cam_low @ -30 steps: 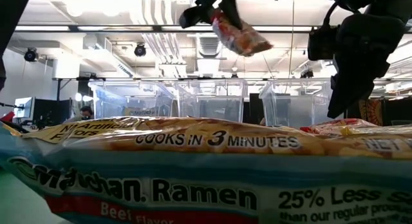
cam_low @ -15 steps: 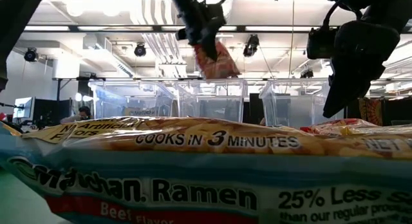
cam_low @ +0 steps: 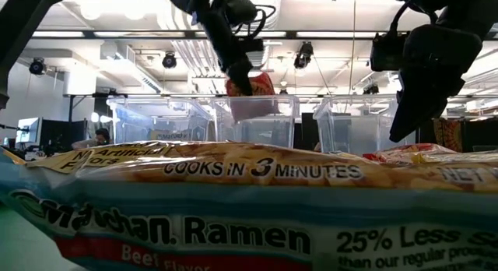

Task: Sort Maruchan noodles
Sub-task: Put the top center orange noodle pack into the top center transparent bin

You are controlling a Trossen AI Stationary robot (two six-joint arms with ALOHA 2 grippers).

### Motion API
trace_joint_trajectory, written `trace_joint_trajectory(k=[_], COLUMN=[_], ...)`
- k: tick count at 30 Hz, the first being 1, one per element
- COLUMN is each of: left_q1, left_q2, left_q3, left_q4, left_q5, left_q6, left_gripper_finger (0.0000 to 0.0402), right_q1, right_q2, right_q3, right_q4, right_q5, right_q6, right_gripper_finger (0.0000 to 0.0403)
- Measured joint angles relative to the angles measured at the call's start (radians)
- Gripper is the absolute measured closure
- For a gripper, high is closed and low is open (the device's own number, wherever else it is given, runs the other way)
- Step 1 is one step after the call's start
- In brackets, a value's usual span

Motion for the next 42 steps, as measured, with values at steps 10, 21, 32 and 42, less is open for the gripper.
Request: trace_joint_trajectory(k=[10,21,32,42], left_q1=[0.005,0.012,0.09,0.106], left_q2=[0.0,0.0,0.067,0.125], left_q3=[-0.154,-0.2,-0.211,-0.174], left_q4=[0.149,0.247,0.312,0.349], left_q5=[0.006,0.09,0.141,0.143], left_q6=[0.209,0.328,0.389,0.264], left_gripper_finger=[0.0317,0.0317,0.0317,0.0305], right_q1=[0.0,0.0,0.0,0.0], right_q2=[0.0,0.0,0.0,0.0], right_q3=[0.0,0.0,0.0,0.0], right_q4=[0.001,0.003,0.009,0.007], right_q5=[0.0,0.0,0.0,0.0], right_q6=[0.0,0.0,0.0,0.0], right_gripper_finger=[0.0264,0.0264,0.0264,0.0264])
